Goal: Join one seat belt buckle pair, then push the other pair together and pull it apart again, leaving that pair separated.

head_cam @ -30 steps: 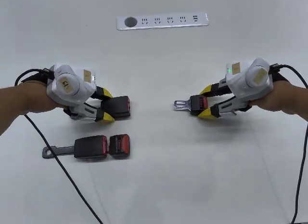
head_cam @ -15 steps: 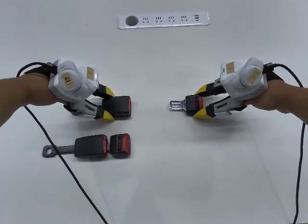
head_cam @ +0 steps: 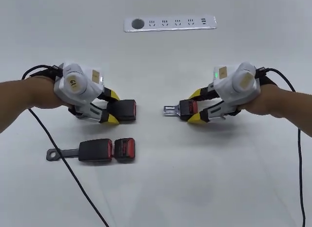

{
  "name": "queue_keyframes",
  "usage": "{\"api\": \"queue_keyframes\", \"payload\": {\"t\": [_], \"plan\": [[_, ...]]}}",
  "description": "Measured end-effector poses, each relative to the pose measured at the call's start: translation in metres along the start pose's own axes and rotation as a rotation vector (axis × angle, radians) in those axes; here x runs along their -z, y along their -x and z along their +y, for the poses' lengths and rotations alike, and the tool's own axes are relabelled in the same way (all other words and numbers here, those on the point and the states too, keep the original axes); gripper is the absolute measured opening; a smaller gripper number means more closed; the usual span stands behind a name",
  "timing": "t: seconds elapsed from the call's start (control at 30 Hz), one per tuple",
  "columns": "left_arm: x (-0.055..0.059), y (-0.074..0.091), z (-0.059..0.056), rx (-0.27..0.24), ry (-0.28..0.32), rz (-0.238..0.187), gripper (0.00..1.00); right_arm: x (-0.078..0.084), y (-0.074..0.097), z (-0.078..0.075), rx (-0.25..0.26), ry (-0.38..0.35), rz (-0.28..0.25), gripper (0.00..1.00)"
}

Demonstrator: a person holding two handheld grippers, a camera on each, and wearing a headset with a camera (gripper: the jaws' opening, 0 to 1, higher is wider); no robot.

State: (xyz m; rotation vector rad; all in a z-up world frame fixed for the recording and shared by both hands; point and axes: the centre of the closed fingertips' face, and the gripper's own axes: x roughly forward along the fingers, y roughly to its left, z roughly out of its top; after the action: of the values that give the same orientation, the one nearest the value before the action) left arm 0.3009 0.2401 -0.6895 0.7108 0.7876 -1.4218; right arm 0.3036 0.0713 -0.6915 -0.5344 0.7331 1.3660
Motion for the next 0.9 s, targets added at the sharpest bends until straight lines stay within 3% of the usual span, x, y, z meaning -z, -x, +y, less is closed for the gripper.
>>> {"api": "queue_keyframes", "payload": {"t": [0.9], "plan": [[0.0,-0.003,0.003,0.004,0.003,0.007,0.34,-0.052,-0.048,0.011,-0.029,0.015,-0.083,0.33]]}}
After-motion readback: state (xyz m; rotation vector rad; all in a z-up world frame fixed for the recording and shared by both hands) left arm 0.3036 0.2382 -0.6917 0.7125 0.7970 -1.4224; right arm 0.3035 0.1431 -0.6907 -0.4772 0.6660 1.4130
